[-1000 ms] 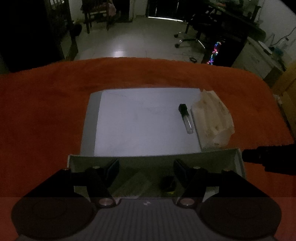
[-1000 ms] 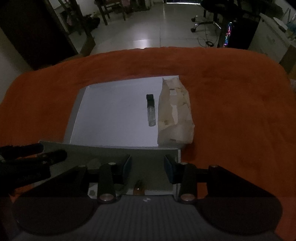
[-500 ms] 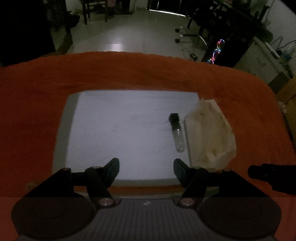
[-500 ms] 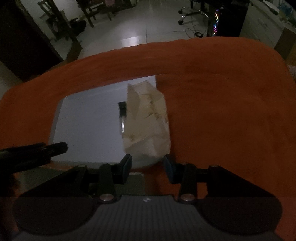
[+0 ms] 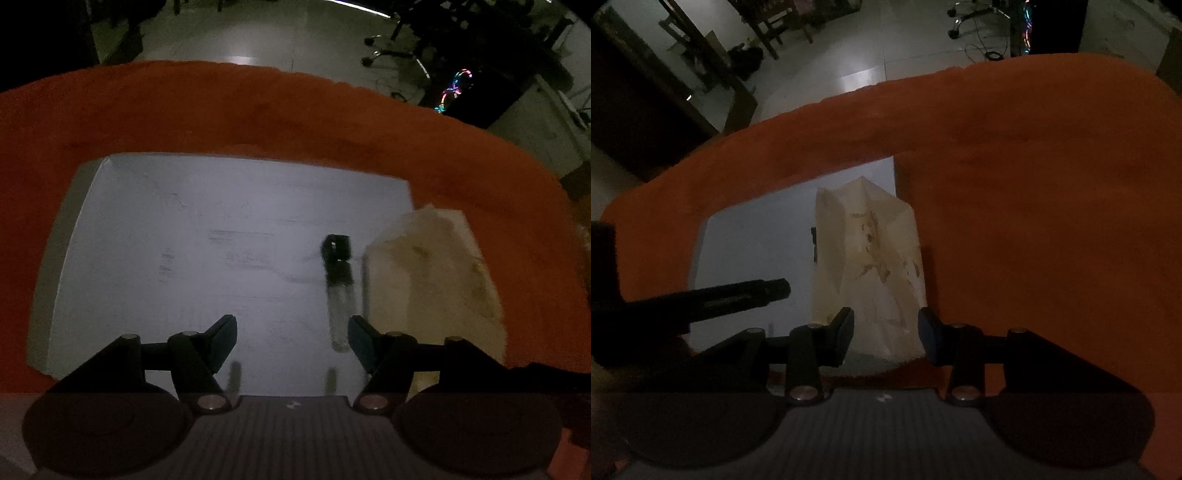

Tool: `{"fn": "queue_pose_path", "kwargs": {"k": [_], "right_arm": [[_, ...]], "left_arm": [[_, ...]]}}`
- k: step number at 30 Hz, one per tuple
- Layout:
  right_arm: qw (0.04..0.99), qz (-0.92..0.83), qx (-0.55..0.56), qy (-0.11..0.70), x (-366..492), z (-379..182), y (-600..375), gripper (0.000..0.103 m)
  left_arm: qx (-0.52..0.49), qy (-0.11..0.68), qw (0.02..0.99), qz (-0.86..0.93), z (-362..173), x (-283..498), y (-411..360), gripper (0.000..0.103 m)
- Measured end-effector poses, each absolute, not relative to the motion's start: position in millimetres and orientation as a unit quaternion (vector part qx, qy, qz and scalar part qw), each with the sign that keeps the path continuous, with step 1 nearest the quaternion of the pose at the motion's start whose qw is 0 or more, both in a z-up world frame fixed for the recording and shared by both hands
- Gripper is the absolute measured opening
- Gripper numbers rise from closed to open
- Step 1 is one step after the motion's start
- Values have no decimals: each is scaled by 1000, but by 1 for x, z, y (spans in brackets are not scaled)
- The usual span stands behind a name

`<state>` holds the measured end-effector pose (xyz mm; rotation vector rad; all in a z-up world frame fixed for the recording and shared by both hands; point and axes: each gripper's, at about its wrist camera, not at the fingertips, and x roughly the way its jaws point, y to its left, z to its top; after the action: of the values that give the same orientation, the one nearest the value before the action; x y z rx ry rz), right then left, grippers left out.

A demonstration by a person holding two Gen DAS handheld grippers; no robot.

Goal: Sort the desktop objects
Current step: 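Grasp the small clear vial with black cap with the left gripper, then carry the vial with the left gripper and lower it into the box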

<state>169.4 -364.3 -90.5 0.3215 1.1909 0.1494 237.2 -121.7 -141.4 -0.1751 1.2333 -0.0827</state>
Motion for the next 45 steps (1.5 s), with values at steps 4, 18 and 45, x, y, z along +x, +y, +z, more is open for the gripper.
{"fn": "queue_pose_path", "kwargs": {"k": [4,18,45], "right_arm": [[812,86,170,551,160,-90,-366,42],[820,96,143,546,105,-78,-376,42],[819,65,167,545,115,-75,-367,42]], "left_arm": [[-81,578,811,-52,-146,241,-129,63],[-55,603,796,-32,-177,255,-164,42],[-47,528,837,-134,-50,124,-100,15]]}}
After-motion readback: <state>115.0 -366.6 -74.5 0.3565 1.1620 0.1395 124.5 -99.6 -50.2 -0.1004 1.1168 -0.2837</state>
